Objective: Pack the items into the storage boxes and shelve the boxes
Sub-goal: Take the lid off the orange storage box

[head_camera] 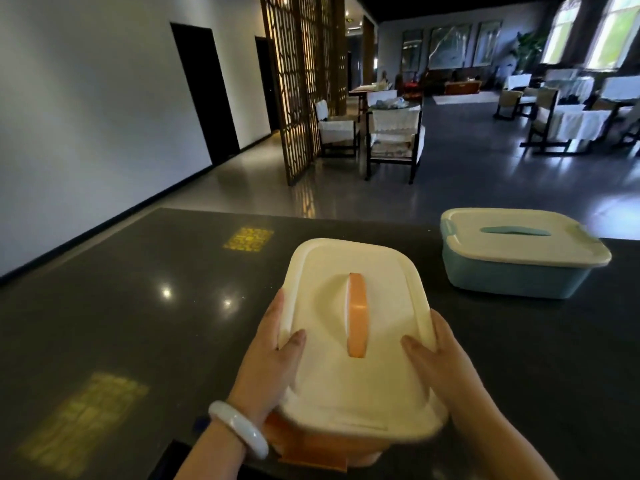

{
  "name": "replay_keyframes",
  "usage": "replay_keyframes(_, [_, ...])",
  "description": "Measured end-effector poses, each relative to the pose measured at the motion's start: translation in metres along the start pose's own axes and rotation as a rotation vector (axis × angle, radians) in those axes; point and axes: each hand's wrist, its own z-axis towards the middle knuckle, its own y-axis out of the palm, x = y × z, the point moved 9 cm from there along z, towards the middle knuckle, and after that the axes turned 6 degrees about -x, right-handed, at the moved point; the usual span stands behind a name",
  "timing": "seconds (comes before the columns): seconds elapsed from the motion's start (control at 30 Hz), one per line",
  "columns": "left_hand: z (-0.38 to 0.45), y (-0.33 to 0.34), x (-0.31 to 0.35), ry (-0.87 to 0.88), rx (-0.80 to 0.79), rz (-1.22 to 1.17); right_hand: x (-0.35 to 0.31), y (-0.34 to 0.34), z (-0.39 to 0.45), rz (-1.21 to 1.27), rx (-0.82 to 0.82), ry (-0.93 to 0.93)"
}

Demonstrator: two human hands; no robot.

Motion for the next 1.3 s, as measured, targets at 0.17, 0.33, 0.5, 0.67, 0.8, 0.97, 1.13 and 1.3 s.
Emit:
replay_keyframes(0.17, [0.006, 0.071, 0.045, 0.092, 0.036, 0.03, 0.008, -0.091, -0.005, -0.042, 0.125, -0.001])
replay_keyframes(0.33, [0.008, 0.176, 0.068, 0.126, -0.074, 0.033, 0.05, -0.188, -0.026, -0.096, 0.218, 0.066])
replay_keyframes(0.5, [-0.003, 0.273, 0.052, 0.072, -0.294, -0.021, 0.115, -0.248, -0.05, -0.093, 0.266, 0.172])
replay_keyframes(0.67, [-0.009, 0.317, 0.004, -0.075, -0.368, 0.083, 0.172, -0.258, -0.052, -0.195, 0.278, 0.312])
replay_keyframes(0.8, [-0.011, 0.322, -0.023, -0.125, -0.349, 0.233, 0.197, -0.249, -0.047, -0.338, 0.265, 0.376])
replay_keyframes(0.97, [-0.011, 0.323, -0.041, -0.05, -0.396, 0.606, 0.197, -0.24, -0.047, -0.431, 0.288, 0.295])
replay_keyframes(1.13, [-0.014, 0.328, -0.049, 0.007, -0.427, 0.752, 0.186, -0.237, -0.051, -0.695, 0.36, 0.281])
replay_keyframes(1.3, [-0.012, 0.33, -0.051, 0.003, -0.435, 0.813, 0.178, -0.236, -0.053, -0.736, 0.356, 0.295])
